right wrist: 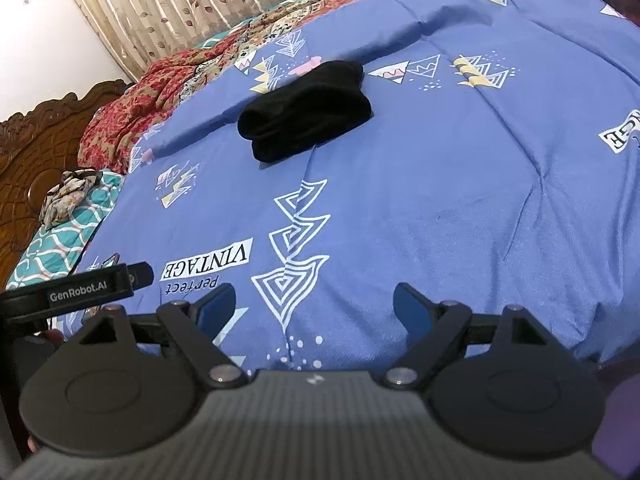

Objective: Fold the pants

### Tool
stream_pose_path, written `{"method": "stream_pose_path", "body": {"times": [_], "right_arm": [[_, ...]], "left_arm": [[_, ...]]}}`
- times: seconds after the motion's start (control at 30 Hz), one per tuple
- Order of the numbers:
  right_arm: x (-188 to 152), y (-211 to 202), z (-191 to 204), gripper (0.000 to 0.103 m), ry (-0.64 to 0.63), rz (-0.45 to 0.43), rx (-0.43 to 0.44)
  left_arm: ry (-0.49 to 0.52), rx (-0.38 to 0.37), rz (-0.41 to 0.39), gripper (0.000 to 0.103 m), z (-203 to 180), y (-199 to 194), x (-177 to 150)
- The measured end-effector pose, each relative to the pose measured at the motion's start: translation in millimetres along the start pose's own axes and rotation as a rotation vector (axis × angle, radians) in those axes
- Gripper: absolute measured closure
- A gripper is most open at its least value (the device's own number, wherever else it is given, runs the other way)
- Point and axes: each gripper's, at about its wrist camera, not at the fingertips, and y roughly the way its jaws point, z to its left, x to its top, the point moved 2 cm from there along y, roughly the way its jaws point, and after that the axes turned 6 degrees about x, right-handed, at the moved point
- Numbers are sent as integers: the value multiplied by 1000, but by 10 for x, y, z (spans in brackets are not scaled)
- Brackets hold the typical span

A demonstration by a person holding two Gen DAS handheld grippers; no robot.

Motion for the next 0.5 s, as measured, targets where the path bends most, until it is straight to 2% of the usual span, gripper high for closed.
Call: {"method": "stream_pose_path", "body": {"times": [0.23, 0.5], "right_arm": [[-14, 82, -52, 15, 23, 39, 1], [-16, 133, -115, 15, 39, 71, 2]], "left_arm": [[32, 21, 96, 0, -59, 199, -86], [60, 24, 122, 0, -113, 267, -116]]}}
